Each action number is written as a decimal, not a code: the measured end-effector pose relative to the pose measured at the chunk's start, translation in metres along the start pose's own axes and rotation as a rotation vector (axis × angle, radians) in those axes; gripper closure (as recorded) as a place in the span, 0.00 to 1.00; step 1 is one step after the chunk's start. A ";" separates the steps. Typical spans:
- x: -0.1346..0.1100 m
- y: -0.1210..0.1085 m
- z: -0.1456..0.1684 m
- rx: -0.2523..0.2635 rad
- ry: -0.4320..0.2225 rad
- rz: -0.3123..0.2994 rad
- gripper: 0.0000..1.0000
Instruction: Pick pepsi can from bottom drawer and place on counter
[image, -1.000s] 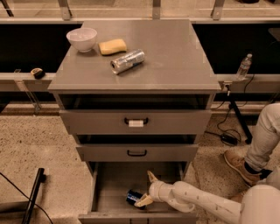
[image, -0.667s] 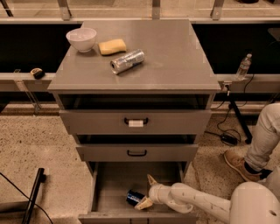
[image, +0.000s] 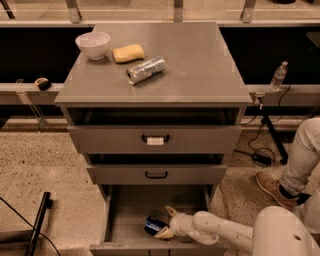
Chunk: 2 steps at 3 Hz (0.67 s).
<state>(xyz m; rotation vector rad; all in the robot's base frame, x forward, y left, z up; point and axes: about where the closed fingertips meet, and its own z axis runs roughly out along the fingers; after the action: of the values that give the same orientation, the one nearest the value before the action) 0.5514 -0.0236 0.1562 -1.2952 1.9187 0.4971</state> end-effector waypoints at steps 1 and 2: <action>0.010 0.002 0.011 -0.022 0.014 0.010 0.24; 0.016 0.006 0.017 -0.047 0.025 0.015 0.24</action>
Offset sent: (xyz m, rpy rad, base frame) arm -0.0029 0.0019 -0.0332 -0.0141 0.0727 0.0384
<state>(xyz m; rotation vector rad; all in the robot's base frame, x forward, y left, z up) 0.5494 -0.0195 0.1324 -1.3237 1.9485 0.5388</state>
